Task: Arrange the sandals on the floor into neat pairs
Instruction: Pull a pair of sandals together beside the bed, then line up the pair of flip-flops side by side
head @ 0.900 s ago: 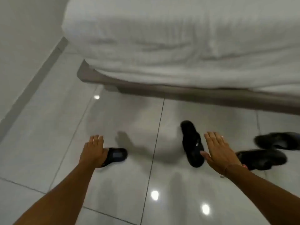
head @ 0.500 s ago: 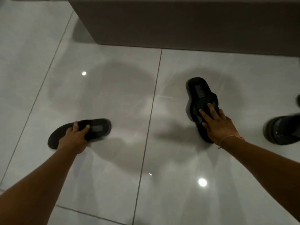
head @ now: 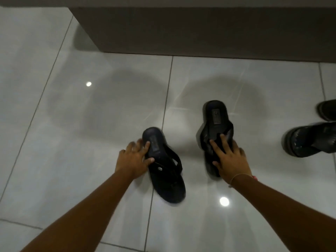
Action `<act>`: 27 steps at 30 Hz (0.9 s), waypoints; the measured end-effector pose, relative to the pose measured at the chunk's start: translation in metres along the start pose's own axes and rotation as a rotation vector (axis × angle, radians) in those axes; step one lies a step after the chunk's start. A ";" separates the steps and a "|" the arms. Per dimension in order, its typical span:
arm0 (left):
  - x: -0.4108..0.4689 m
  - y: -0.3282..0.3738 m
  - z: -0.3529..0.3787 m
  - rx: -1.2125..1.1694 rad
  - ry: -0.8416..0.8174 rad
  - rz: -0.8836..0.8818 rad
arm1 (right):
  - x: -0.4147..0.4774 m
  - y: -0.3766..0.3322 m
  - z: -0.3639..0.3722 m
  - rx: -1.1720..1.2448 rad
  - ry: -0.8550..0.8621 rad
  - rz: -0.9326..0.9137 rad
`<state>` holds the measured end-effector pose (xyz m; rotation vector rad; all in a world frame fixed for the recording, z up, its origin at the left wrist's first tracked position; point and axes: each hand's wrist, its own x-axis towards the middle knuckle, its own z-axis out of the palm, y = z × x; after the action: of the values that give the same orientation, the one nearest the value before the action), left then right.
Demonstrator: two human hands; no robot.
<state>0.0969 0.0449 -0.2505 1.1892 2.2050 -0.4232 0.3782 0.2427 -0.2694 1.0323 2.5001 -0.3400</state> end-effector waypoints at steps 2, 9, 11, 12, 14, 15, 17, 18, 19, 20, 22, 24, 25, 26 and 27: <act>0.009 0.028 0.014 0.054 0.051 0.057 | -0.002 -0.008 0.002 0.049 -0.028 -0.023; 0.042 0.031 0.016 0.103 0.216 0.096 | -0.027 -0.064 0.024 0.229 -0.031 -0.082; 0.040 0.027 0.007 0.163 0.165 0.069 | -0.027 -0.057 0.021 0.249 -0.038 -0.130; 0.038 0.028 0.000 0.179 0.150 0.059 | -0.028 -0.048 0.019 0.241 -0.005 -0.159; 0.033 0.040 -0.010 0.177 0.203 0.063 | -0.037 -0.021 0.014 0.216 0.086 -0.205; 0.031 0.051 -0.014 0.166 0.254 0.068 | -0.044 -0.004 0.013 0.200 0.146 -0.202; 0.029 0.086 -0.026 0.138 0.318 0.102 | -0.057 0.041 0.011 0.194 0.257 -0.099; 0.029 0.106 -0.031 0.122 0.332 0.147 | -0.061 0.064 0.010 0.210 0.291 -0.023; 0.033 0.133 -0.037 0.118 0.334 0.211 | -0.065 0.092 0.009 0.238 0.327 0.065; 0.038 0.161 -0.042 0.124 0.322 0.280 | -0.068 0.120 0.007 0.269 0.353 0.164; 0.055 0.222 -0.054 0.140 0.304 0.411 | -0.068 0.173 0.002 0.304 0.411 0.388; 0.077 0.288 -0.067 0.134 0.297 0.510 | -0.059 0.213 -0.006 0.341 0.426 0.548; 0.089 0.325 -0.076 0.137 0.305 0.551 | -0.054 0.228 -0.007 0.356 0.411 0.586; 0.100 0.363 -0.085 0.138 0.325 0.592 | -0.049 0.239 -0.006 0.372 0.383 0.597; 0.110 0.401 -0.096 0.145 0.354 0.642 | -0.044 0.248 -0.004 0.403 0.351 0.601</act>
<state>0.3520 0.3876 -0.2452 2.0811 1.9289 -0.1057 0.5825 0.3896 -0.2625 2.0880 2.2901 -0.5173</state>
